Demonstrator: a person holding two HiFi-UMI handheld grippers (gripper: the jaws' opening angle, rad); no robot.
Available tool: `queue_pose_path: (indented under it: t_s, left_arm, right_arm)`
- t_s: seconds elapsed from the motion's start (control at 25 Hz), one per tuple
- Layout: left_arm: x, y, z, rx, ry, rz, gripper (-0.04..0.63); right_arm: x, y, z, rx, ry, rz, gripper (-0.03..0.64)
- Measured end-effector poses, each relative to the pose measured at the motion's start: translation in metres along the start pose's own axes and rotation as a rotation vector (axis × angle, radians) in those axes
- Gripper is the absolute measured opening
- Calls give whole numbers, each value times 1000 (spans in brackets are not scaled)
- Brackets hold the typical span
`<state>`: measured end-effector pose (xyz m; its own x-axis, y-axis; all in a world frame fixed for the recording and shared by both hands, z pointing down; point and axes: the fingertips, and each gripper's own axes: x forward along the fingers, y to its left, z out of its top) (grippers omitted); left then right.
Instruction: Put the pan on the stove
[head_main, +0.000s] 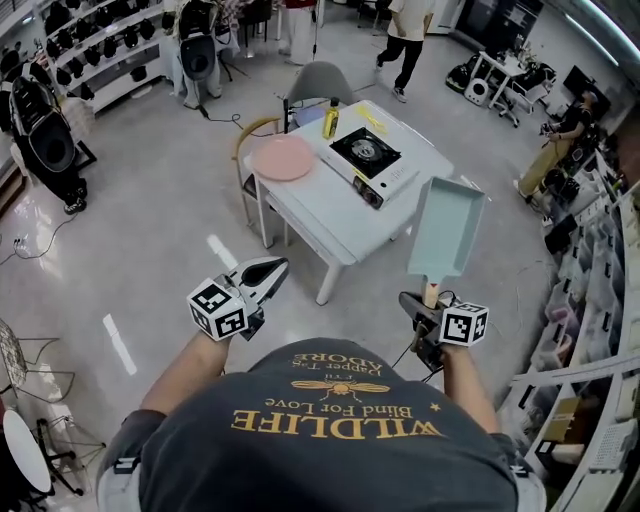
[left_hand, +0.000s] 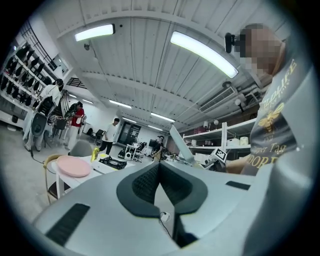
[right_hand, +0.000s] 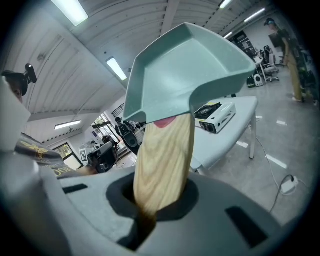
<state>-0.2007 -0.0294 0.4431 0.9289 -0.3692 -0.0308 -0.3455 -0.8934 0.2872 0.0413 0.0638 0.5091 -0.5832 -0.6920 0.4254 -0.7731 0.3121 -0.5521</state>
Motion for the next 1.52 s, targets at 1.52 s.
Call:
queue_pose_path:
  t_s: [1.52]
  left_arm:
    - [323, 210, 51, 47, 88, 50, 2]
  right_arm:
    - [124, -313, 230, 38, 101, 35, 5]
